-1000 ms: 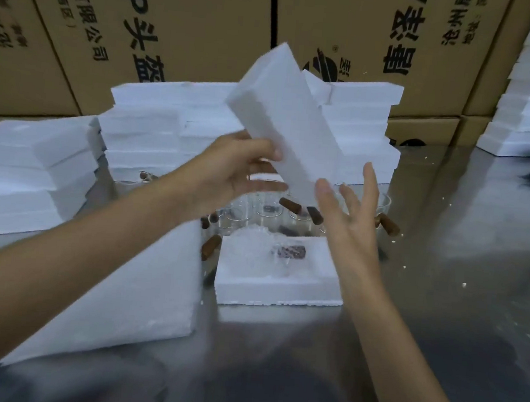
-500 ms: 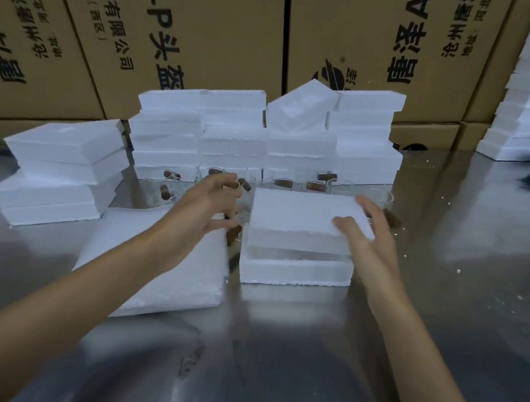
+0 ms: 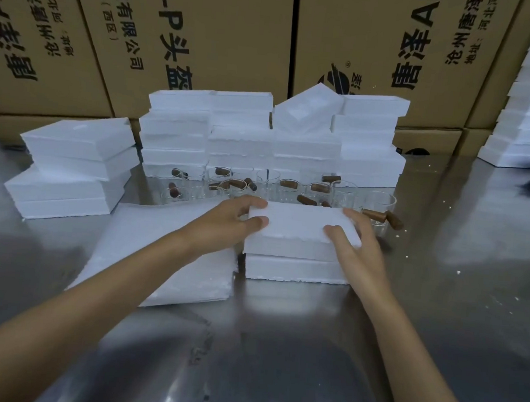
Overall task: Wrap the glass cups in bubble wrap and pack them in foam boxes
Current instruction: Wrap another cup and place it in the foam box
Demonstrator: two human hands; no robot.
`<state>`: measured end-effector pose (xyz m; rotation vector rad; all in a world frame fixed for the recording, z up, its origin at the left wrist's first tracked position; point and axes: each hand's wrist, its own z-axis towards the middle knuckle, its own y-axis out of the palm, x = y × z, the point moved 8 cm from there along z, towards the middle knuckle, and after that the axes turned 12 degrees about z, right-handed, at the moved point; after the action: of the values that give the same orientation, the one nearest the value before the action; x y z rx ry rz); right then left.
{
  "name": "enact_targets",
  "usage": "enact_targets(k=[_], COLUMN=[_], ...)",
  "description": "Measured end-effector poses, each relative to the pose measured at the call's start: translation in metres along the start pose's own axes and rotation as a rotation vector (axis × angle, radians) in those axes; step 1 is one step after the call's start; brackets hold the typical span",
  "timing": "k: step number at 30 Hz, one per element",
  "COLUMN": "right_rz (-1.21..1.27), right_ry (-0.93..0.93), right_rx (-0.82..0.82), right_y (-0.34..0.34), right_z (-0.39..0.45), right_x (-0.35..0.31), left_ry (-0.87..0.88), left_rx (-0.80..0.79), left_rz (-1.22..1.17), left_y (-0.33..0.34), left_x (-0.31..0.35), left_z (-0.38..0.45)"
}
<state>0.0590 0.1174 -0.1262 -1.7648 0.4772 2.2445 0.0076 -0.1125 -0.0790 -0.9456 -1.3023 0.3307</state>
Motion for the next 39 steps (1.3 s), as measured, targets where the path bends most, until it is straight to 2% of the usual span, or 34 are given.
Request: enact_targets(k=[9,17,23,26,29,33,36,39], right_rz=[0.059,0.195,0.372,0.555,0.781,0.962,0.938,0.777], right_ry=[0.121,0.187,0.068,0.134,0.231,0.275,0.269,0.181], right_rx=[-0.042,0.047,0.1,0.051,-0.048,-0.043,-0.097,-0.16], right_y=[-0.002,-0.003,-0.016,-0.014,-0.004,0.0,0.006,0.015], right_z=[-0.001,-0.014,-0.015,-0.014,-0.018,-0.021,-0.022,-0.022], right_x=[0.01,0.015,-0.008,-0.003,0.001,-0.002,-0.007,-0.013], left_ry=[-0.104,-0.161,0.009,0.048,0.054,-0.01,-0.032,-0.053], left_rx=[-0.058,-0.08,0.176,0.319,0.425,0.462,0.332,0.317], left_rz=[-0.034,-0.202,-0.201,-0.241,-0.382,-0.595,-0.829,-0.933], left_y=[0.012,0.019,0.016,0.007,0.001,0.021,0.055,0.067], left_x=[0.0,0.006,0.023,0.033,0.043,0.045,0.053,0.055], left_z=[-0.002,-0.013,-0.019,-0.018,-0.019,-0.024,-0.019,-0.012])
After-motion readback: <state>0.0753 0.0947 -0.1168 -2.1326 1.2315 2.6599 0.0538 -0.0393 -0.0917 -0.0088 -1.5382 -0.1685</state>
